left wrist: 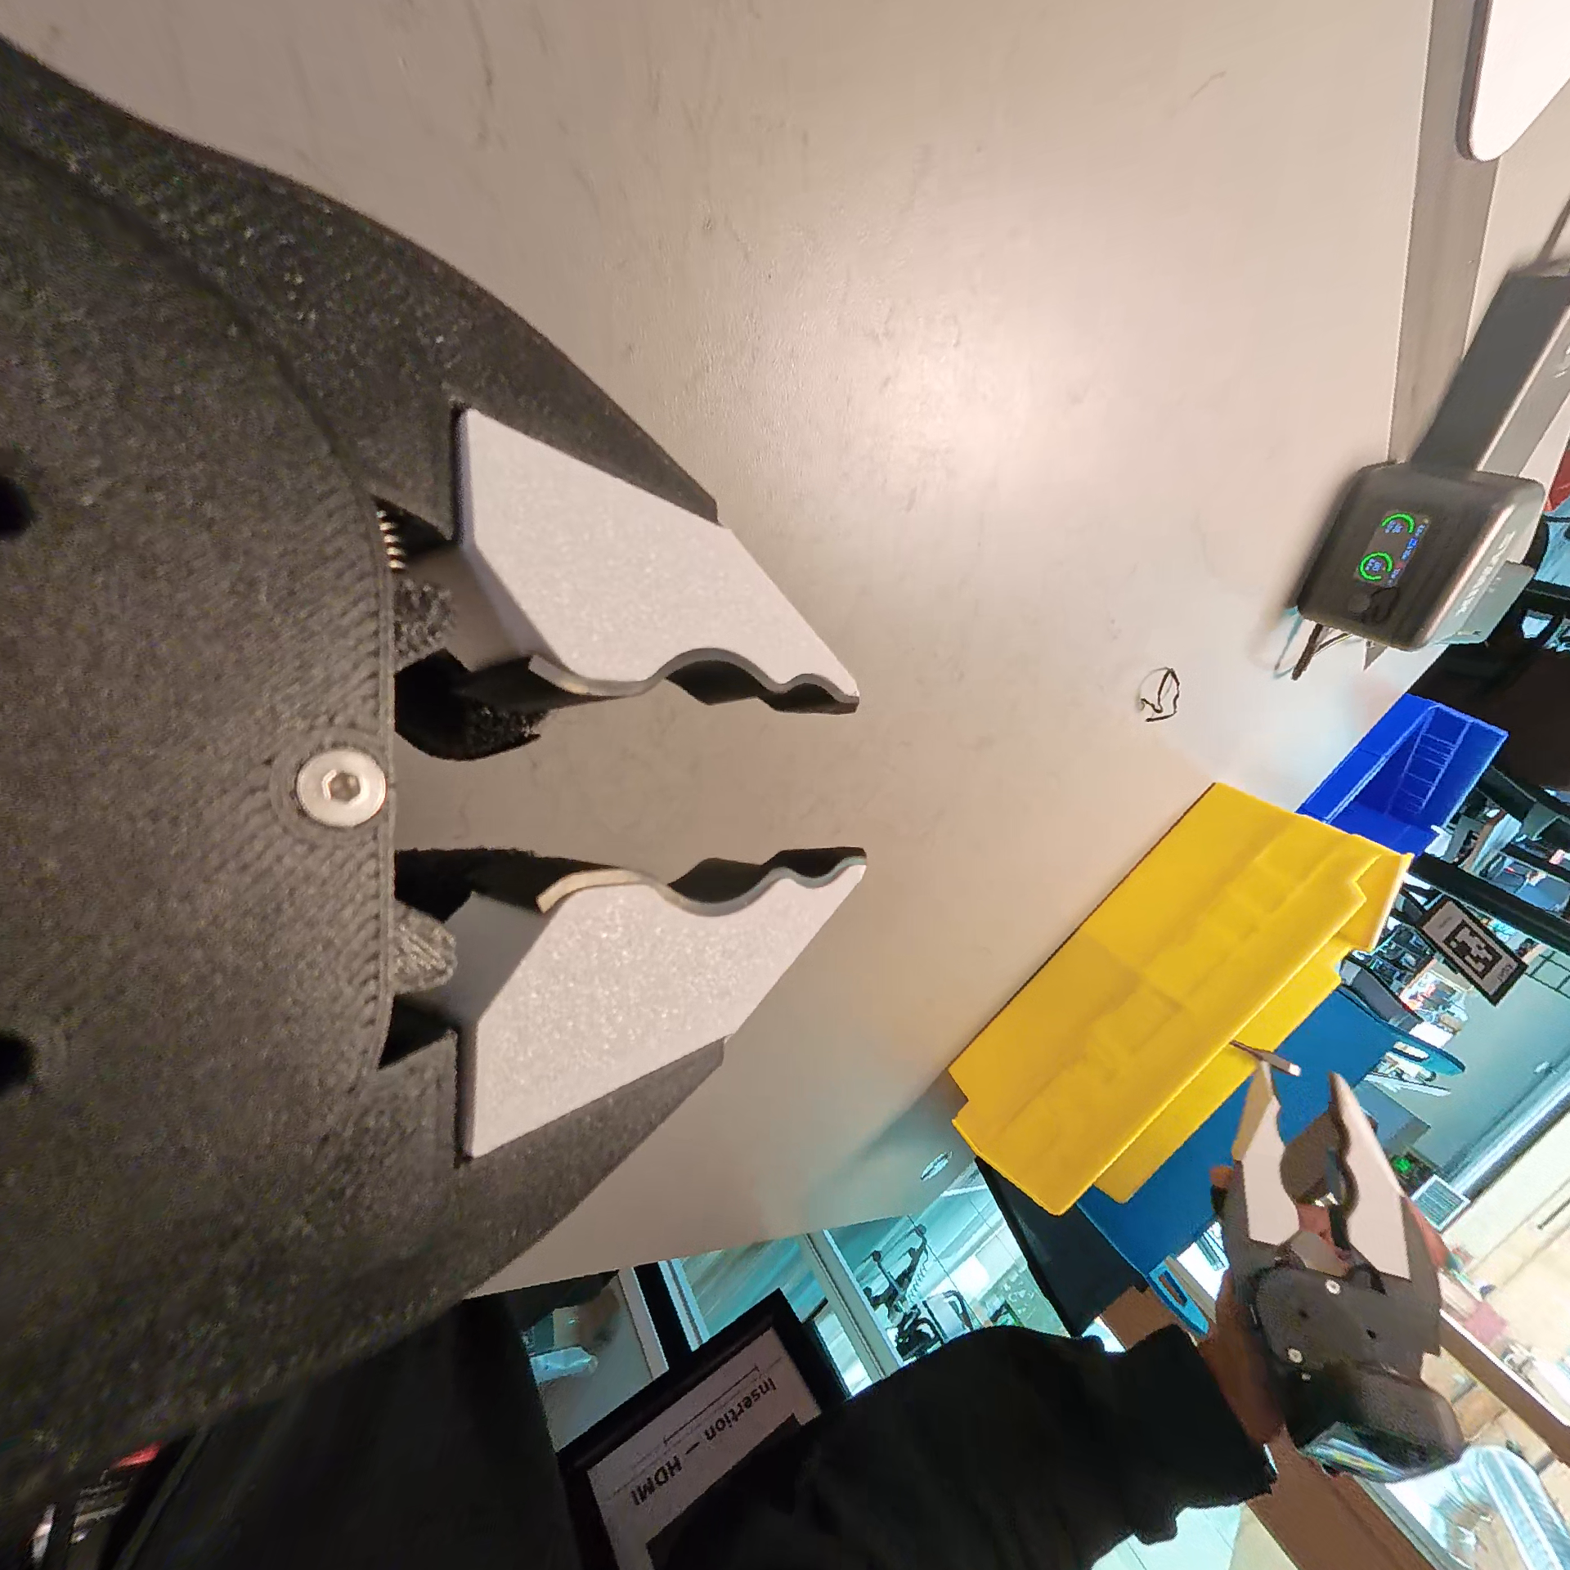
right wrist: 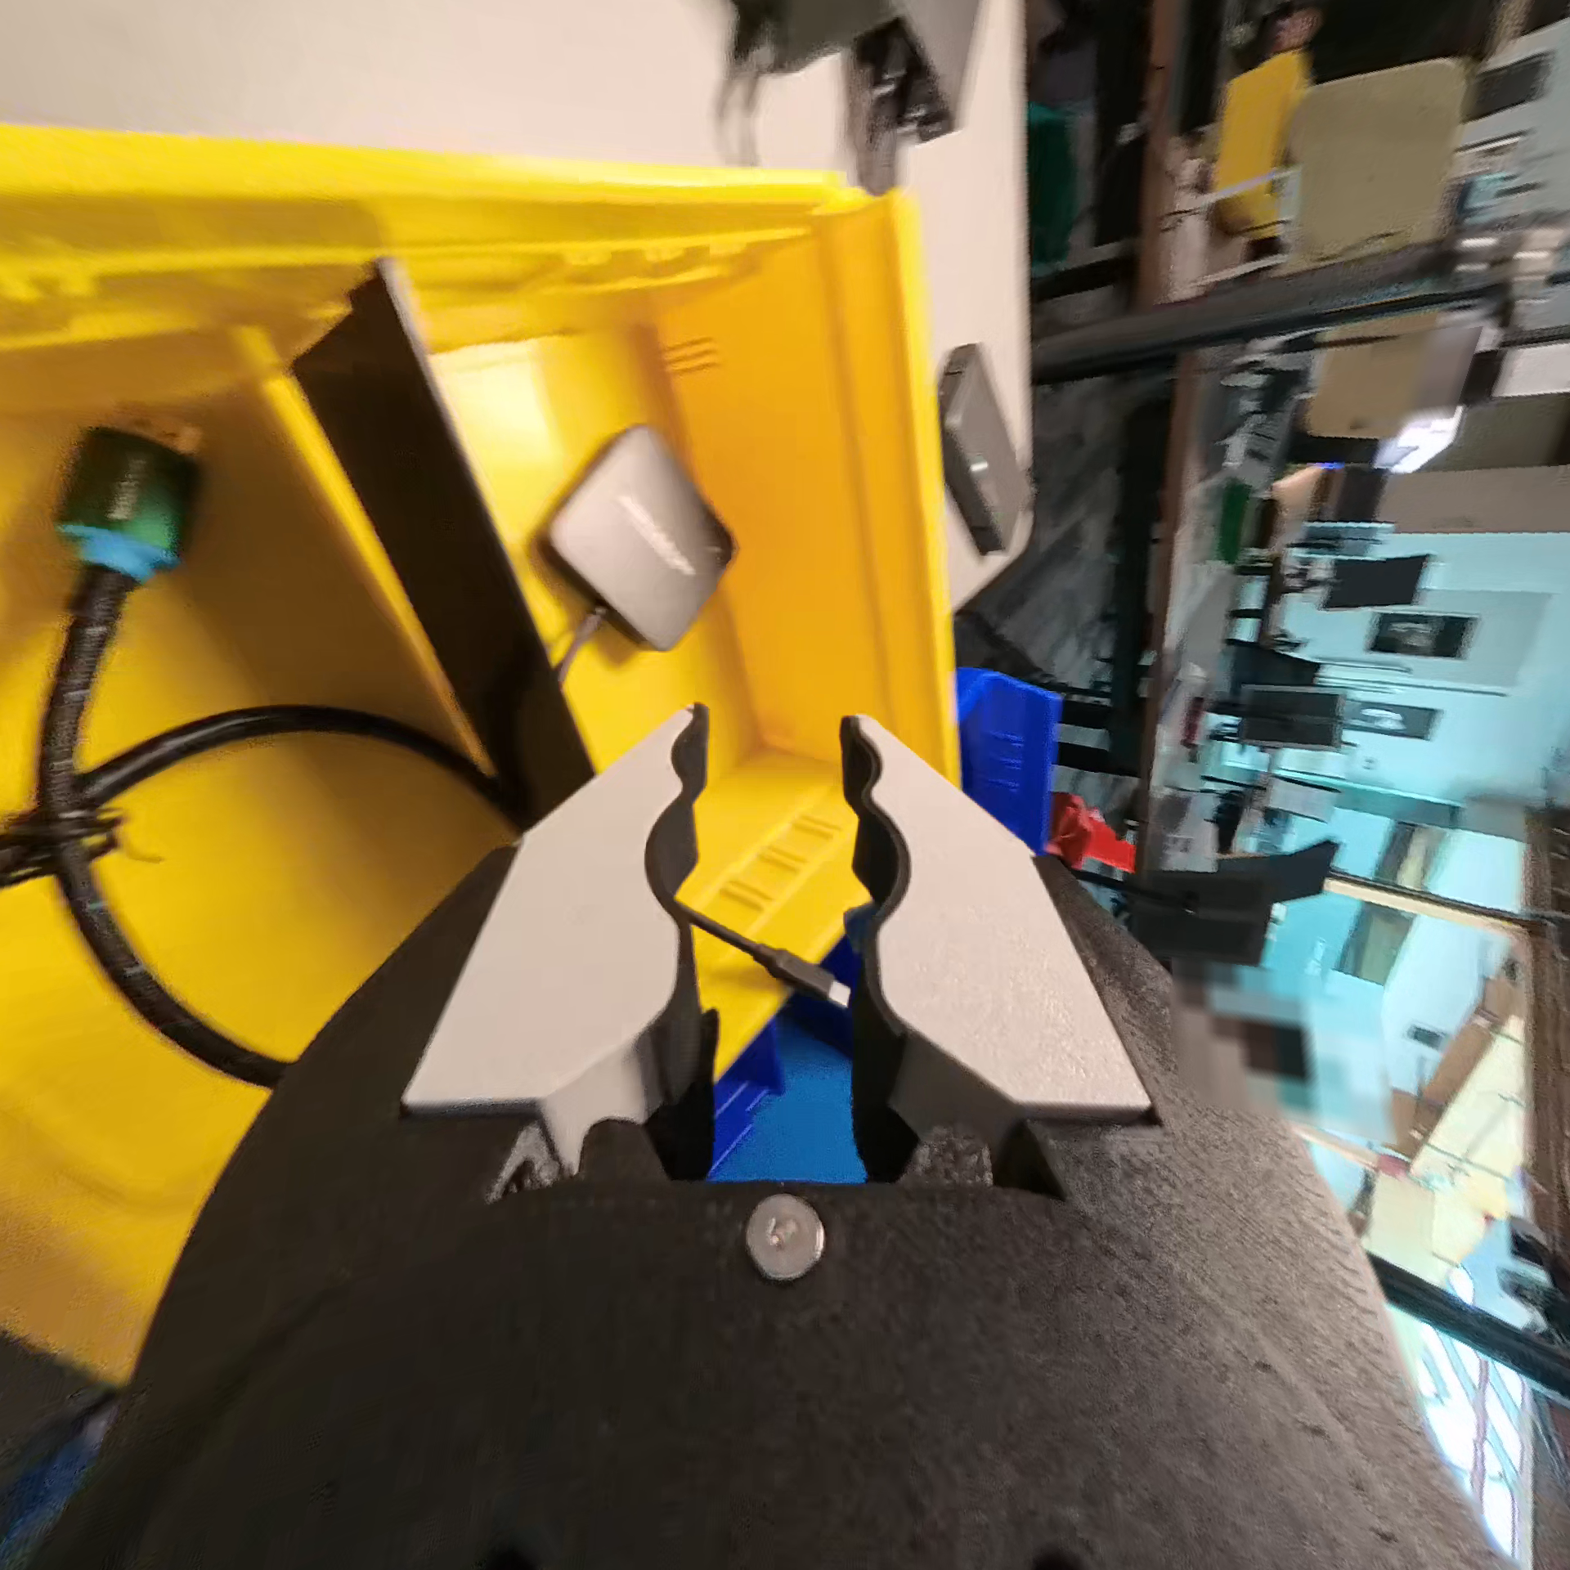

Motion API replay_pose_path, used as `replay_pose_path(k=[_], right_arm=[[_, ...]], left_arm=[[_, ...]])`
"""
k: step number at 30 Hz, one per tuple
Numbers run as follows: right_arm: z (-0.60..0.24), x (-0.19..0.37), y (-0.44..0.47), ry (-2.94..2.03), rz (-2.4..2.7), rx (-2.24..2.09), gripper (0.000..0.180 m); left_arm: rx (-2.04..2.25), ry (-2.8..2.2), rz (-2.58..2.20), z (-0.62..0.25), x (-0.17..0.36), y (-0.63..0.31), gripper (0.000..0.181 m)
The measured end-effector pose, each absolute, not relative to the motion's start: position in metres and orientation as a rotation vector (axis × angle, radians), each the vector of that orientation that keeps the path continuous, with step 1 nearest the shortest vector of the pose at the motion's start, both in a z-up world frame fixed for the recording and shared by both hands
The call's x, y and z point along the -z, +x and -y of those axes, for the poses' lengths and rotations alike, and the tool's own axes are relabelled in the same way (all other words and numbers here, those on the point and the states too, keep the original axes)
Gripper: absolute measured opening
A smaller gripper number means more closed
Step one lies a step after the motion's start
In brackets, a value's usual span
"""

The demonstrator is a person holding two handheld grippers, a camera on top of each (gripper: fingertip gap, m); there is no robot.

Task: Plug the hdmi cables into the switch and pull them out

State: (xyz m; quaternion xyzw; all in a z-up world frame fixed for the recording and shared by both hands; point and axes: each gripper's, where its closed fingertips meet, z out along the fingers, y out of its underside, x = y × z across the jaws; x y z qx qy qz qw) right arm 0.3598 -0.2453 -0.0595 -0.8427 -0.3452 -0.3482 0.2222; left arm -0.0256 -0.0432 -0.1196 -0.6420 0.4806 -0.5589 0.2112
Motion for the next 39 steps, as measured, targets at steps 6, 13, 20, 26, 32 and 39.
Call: replay_pose_path(k=[6,13,20,26,32,39], right_arm=[[0.245,0.07,0.355,-2.417,0.98,0.928,0.033],[0.214,0.024,0.238,-2.18,0.838,0.699,0.028],[0.194,0.075,0.009,-2.001,0.611,-0.105,0.024],[0.19,0.168,-0.02,-2.177,0.623,-0.133,0.029],[0.191,0.17,-0.023,-2.18,0.643,-0.131,0.029],[0.194,0.174,-0.028,-2.203,0.69,-0.185,0.029]], left_arm=[[1.563,-1.787,-1.307,0.04,0.118,-0.026,0.031],[1.532,-1.797,-1.331,0.041,0.121,-0.025,0.032],[1.356,-1.774,-1.413,0.043,0.13,-0.025,0.038],[1.115,-1.718,-1.481,0.044,0.132,-0.039,0.046],[1.085,-1.644,-1.064,0.013,0.045,-0.147,0.047],[0.307,-1.925,-0.545,-0.164,0.003,-0.391,0.061]])
